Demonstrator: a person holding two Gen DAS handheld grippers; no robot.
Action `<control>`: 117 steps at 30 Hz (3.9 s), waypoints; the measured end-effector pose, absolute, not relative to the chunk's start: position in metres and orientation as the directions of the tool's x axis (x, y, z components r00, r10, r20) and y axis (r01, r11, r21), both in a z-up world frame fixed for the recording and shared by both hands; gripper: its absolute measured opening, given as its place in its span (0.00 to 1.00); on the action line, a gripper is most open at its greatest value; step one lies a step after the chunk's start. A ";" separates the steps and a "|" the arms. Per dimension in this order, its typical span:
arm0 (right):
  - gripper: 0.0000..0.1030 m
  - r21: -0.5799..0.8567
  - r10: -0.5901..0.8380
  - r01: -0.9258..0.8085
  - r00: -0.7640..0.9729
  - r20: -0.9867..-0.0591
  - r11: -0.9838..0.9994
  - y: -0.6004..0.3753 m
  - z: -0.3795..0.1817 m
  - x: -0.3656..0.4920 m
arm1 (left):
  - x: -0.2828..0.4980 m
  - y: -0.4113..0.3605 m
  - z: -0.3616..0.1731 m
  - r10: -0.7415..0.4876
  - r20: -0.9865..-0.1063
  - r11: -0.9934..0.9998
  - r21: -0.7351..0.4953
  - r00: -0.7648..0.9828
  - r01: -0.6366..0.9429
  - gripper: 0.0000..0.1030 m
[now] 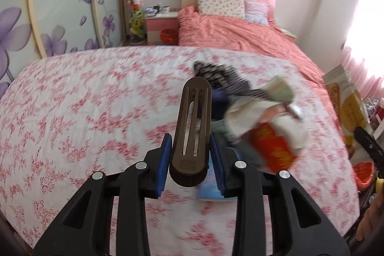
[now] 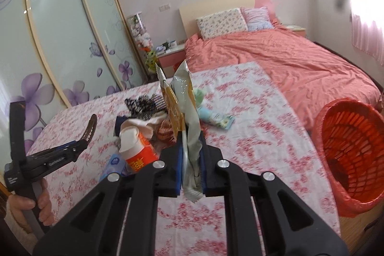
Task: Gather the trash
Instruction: 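Carry the comb and wrapper to the orange basket and release both, then grasp the blue tissue pack with the left tool while the right grasps the paper cup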
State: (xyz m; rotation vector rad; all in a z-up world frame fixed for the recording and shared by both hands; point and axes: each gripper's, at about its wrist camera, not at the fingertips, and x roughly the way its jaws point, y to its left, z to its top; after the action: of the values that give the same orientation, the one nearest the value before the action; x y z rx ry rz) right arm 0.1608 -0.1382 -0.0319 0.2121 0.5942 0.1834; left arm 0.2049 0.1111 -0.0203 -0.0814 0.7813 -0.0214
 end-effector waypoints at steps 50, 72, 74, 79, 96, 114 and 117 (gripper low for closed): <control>0.38 0.385 -0.212 0.446 0.829 -0.517 0.808 -0.437 -0.081 0.118 | 0.213 -0.263 -0.044 -0.483 -0.757 0.788 -0.156 0.440 0.596 0.56; 0.53 0.240 -0.259 0.405 0.842 -0.473 0.882 -0.379 -0.036 0.090 | 0.166 -0.123 -0.004 -0.324 -0.666 0.917 -0.046 0.671 0.397 0.57; 0.53 0.237 -0.236 0.381 0.847 -0.476 0.894 -0.368 -0.035 0.093 | 0.163 -0.101 -0.005 -0.283 -0.664 0.937 -0.036 0.692 0.348 0.57; 0.53 0.236 -0.127 0.278 0.855 -0.503 0.931 -0.320 -0.039 0.107 | 0.157 -0.044 -0.012 -0.164 -0.661 0.977 -0.007 0.732 0.213 0.61; 0.53 0.195 0.234 -0.141 0.748 -0.621 0.971 -0.118 -0.080 0.159 | 0.224 0.063 -0.091 0.015 -0.808 0.999 -0.009 0.589 -0.037 0.62; 0.49 0.192 0.329 -0.271 0.677 -0.658 0.943 -0.038 -0.095 0.204 | 0.248 0.154 -0.096 0.127 -0.780 0.980 0.005 0.612 -0.197 0.62; 0.41 0.173 0.315 -0.272 0.675 -0.667 0.947 -0.030 -0.097 0.212 | 0.247 0.154 -0.097 0.125 -0.781 0.981 0.004 0.612 -0.196 0.62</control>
State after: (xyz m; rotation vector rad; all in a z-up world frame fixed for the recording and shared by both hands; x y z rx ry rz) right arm 0.2120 -0.0297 -0.0975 0.0607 0.7612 0.3305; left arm 0.2470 0.1541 -0.0967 -0.0849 0.8929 0.1852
